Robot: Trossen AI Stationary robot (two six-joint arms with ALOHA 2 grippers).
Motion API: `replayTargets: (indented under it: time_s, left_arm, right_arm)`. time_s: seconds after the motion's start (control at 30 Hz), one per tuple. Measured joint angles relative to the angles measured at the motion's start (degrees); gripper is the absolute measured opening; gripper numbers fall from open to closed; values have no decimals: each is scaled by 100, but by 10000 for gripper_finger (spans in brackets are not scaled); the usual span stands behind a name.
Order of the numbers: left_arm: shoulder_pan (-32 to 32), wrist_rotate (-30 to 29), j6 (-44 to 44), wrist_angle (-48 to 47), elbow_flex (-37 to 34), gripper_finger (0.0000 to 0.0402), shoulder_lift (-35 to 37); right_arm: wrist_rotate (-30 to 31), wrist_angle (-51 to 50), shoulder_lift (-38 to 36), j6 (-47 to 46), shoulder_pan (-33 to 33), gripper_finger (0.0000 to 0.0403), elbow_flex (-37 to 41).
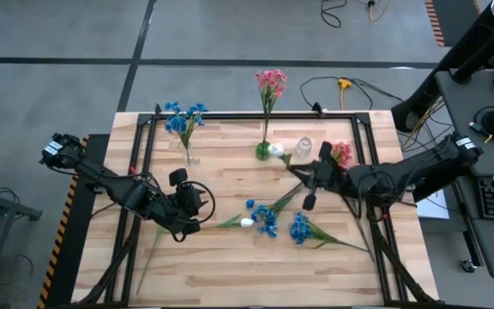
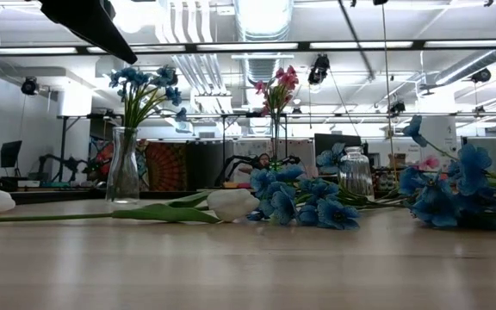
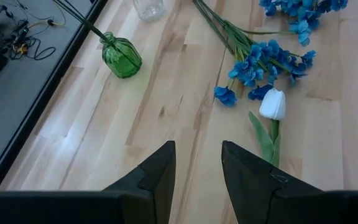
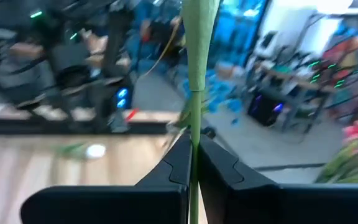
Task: Sort flowers into vase by color
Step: Put the middle right white flower into the right transparent vase
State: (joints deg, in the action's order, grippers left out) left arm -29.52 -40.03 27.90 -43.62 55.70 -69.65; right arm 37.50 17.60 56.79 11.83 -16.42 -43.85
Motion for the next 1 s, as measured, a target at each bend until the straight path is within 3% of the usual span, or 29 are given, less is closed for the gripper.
replayTargets:
  time_s: [0.3, 0.4, 0.67, 0.8, 1.0]
  left_arm:
    - [-2, -4, -4, -1, 0, 114, 0]
    - [-2, -11, -72, 25, 0, 114, 0]
    - [-1, -157, -90, 58, 0, 114, 0]
    - [-2, -157, -90, 57, 0, 114, 0]
    - [-2, -155, -90, 59, 0, 114, 0]
  right_arm:
    - [-42, 3465, -85, 723, 1003, 12, 1419]
    - [-37, 4142, -83, 646, 1401, 12, 1731]
    - [264, 4212, -6, -207, 2525, 12, 1842]
    - [588, 3973, -6, -484, 2854, 12, 1856]
    - [603, 3777, -4, -782, 3142, 12, 1907]
